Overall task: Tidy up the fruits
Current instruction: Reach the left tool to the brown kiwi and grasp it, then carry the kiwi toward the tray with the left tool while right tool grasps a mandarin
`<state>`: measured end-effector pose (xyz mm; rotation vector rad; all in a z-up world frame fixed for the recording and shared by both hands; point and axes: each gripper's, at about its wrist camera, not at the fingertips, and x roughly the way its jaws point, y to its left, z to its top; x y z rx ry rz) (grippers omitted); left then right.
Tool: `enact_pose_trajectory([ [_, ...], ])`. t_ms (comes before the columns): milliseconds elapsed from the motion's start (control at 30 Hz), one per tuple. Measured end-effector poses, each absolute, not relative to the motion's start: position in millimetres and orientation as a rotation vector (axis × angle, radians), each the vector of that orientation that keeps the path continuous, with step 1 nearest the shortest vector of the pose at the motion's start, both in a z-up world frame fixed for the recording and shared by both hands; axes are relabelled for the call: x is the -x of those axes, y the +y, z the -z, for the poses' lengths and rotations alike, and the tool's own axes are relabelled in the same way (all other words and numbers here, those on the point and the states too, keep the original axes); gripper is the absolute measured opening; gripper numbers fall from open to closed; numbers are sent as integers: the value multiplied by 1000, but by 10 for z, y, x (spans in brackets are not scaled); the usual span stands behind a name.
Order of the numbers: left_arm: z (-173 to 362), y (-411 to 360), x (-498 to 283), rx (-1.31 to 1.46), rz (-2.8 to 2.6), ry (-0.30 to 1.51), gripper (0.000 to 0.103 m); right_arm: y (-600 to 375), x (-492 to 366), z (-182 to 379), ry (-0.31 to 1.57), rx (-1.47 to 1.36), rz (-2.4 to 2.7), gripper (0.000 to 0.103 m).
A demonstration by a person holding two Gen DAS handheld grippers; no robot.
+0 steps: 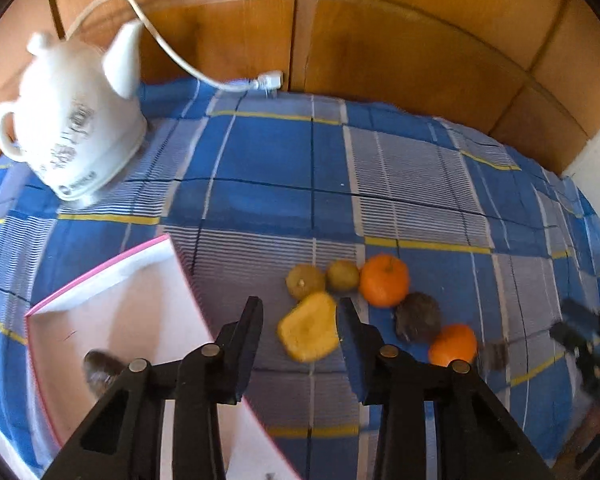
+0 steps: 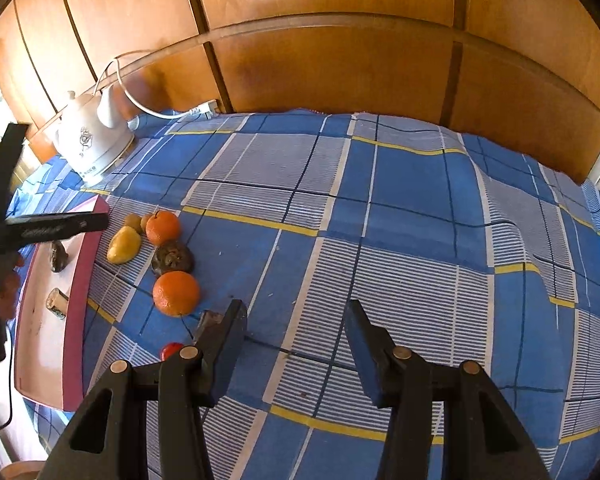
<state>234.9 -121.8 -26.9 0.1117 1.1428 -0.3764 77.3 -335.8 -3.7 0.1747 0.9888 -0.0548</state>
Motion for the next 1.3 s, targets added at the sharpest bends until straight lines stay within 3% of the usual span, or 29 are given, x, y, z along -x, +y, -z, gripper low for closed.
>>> enact_pose_trajectory([
  [467,685,-1417,-2807,-90,390,1298,32,-3407,-792,50,1006,-205,55,51],
  [733,423,-1338,-2615,-59,414,1153,27,-3498,-790,53,996,-219,93,51],
  [1000,-59,-1301,-1704,-109,480,927,27,-3496,-775,61,998,-235,88,51],
  [1300,376,-1543,-534,-193,554,931,27,-3351,-759,41,980,-222,-9,51],
])
